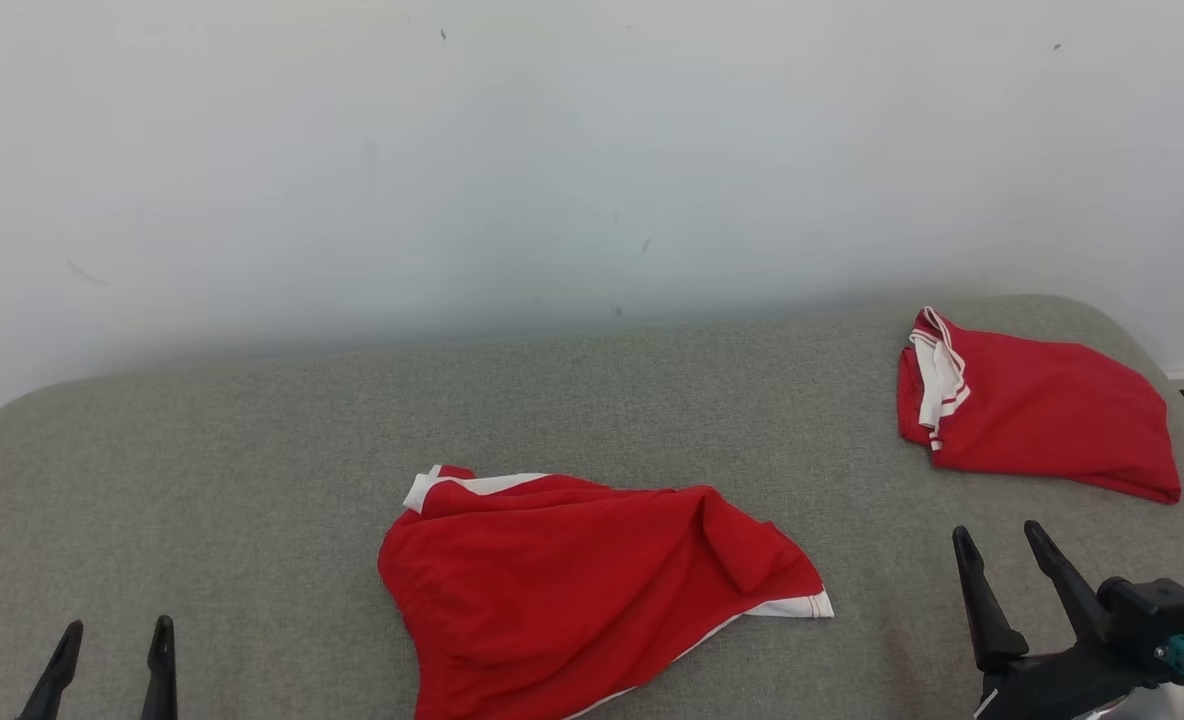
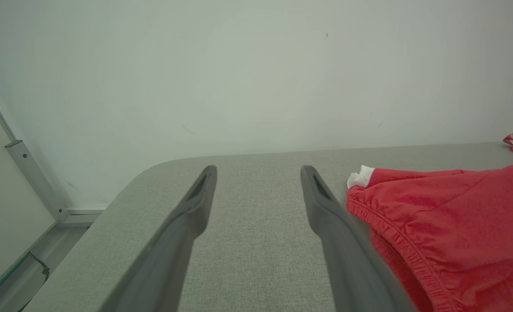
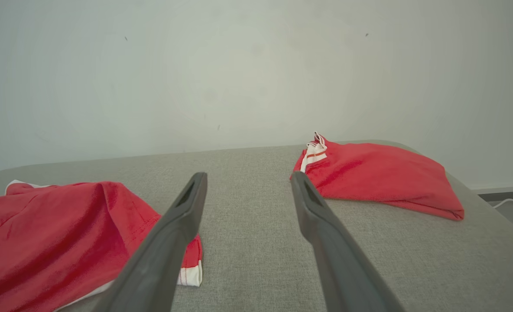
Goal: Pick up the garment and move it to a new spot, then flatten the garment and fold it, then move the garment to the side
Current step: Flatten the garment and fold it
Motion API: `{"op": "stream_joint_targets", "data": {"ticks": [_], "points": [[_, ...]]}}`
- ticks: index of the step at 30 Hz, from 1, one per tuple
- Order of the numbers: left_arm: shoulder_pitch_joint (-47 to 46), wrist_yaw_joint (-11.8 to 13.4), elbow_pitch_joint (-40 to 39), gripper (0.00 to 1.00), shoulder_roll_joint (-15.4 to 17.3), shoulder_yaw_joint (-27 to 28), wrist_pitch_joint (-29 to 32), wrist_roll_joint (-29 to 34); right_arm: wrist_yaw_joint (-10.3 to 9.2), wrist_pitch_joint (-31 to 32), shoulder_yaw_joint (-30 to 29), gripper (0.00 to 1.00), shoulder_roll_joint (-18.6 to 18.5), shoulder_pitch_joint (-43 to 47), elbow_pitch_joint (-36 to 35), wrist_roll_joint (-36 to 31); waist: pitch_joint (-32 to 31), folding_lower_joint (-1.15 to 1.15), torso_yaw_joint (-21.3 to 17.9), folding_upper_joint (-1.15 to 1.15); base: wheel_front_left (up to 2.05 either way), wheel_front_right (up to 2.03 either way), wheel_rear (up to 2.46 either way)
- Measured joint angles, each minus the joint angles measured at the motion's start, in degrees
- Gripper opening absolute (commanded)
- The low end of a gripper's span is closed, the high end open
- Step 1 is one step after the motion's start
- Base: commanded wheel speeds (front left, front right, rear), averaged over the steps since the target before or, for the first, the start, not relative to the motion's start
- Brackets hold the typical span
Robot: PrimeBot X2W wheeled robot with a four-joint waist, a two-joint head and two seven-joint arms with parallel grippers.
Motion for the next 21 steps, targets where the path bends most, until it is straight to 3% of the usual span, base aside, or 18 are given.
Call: {"op": "stream_joint_targets", "data": {"ticks": [3,11,21], "points": [[0.2,-0.5,0.2,1.0,0.2,-0.6,0.4,0.0,0.0,1.5,-0.5,1.0,0.2,0.9,-1.1,-0.8,0.1,0.0,-0.5,0.0,0.0,0.0,0.0],[1.6,-6.0,0.1,1.0,0.8,-1.0,0.3,-4.6,0.0,4.9,-0.1,1.0,0.2,1.5,-4.0,-1.2,-0.2,0.01,-0.4,0.0,0.0,0.0,0.0],[2.0,-5.8,0.8,1.0,0.8,-0.5,0.3,-5.5,0.0,6.9,0.8,1.0,-0.1,2.0,-5.7,-0.5,-0.7,0.01,0.6,0.0,0.0,0.0,0.0]]}}
